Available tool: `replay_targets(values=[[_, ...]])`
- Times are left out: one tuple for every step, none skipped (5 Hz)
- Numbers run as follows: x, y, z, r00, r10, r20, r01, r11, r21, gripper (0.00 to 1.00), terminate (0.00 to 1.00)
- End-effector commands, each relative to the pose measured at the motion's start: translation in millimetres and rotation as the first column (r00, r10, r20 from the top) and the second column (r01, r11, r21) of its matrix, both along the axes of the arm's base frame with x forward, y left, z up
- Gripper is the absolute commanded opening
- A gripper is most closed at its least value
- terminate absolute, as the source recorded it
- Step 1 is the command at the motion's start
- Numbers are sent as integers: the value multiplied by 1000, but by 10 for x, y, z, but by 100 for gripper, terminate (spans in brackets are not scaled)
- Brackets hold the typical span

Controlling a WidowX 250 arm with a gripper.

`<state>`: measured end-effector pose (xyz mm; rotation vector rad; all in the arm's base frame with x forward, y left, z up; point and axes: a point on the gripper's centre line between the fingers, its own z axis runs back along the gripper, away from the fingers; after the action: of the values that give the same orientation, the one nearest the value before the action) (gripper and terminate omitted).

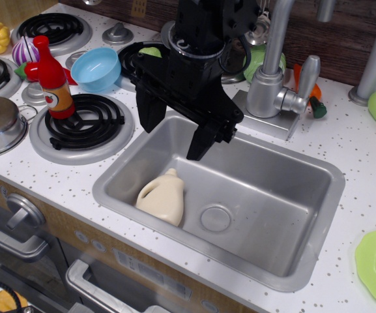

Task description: Put red bottle in sink

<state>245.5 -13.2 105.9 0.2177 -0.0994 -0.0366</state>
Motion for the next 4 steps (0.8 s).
replay_targets(values=[[0,0,0,1000,0,0,0,1000,0,100,0],[43,498,242,998,-58,-7,58,993,100,100,0],[110,970,433,995,-94,11,90,974,206,100,0],[156,1349,568,996,-91,9,86,965,248,100,0]])
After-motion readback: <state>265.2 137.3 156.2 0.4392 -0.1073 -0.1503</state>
